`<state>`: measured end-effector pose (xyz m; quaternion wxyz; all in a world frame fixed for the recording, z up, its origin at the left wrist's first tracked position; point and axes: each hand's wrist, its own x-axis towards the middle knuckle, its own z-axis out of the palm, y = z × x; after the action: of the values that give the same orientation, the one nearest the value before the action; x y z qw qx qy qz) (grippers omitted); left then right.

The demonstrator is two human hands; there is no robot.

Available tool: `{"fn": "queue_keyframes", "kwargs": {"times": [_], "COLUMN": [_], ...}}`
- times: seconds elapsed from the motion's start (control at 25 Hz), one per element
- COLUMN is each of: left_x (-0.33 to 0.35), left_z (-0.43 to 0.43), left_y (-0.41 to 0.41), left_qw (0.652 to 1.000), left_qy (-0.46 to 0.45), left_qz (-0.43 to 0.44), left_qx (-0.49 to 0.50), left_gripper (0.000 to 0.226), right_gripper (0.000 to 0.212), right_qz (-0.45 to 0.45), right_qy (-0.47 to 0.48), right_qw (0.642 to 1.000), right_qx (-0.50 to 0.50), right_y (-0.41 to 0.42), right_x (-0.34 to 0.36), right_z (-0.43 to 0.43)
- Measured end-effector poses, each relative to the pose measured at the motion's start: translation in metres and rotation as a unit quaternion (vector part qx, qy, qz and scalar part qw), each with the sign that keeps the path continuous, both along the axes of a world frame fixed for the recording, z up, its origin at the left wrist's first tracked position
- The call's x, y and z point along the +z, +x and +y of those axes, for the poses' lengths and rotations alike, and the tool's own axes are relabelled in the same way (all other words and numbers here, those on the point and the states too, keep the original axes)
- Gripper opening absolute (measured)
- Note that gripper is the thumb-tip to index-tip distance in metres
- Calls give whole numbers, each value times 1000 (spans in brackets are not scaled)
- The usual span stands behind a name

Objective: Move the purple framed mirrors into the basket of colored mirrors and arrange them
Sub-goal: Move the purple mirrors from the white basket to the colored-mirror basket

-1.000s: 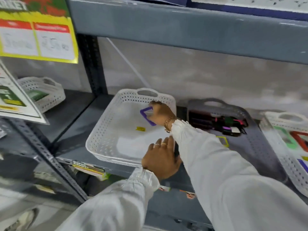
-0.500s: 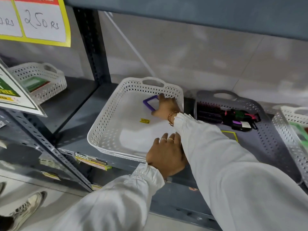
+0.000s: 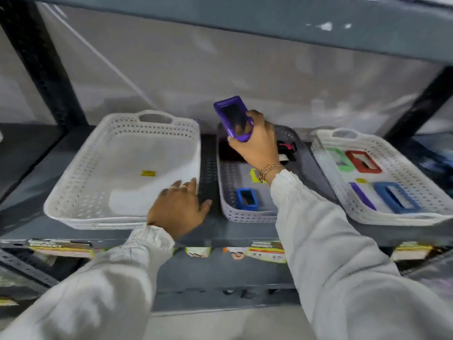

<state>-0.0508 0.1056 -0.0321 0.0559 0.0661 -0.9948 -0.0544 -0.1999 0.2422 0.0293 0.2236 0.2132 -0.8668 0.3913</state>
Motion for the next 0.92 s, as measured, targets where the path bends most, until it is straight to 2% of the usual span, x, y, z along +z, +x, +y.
{"fn": "queue_keyframes", "kwargs": {"times": [0.16, 0.32, 0.4, 0.52, 0.64, 0.92], "left_x": [4, 3, 3, 4, 5, 7], "left_z": [7, 10, 10, 12, 12, 13], "left_y": [-1, -3, -5, -6, -5, -3], "left_qw": [1000, 999, 999, 999, 999, 1000], "left_qy": [29, 40, 35, 30, 21, 19], "left_qz": [8, -10, -20, -23, -25, -12], "left_qx": [8, 21, 21, 27, 25, 21], "left_gripper": [61, 60, 64, 67, 67, 62], "right_gripper": [69, 61, 62, 71, 73, 52], "right_qz": [-42, -85, -151, -271, -324, -355], "right_qy": [-33, -19, -3, 47, 106, 119], "right_qw": [991, 969, 947, 895, 867, 867], "right_qx": [-124, -232, -284, -352, -362, -330], "right_y": [-8, -17, -23, -35, -47, -59], "right_x": [-1, -7, -19, -41, -51, -58], "right_z": [99, 190, 226, 263, 276, 286]}}
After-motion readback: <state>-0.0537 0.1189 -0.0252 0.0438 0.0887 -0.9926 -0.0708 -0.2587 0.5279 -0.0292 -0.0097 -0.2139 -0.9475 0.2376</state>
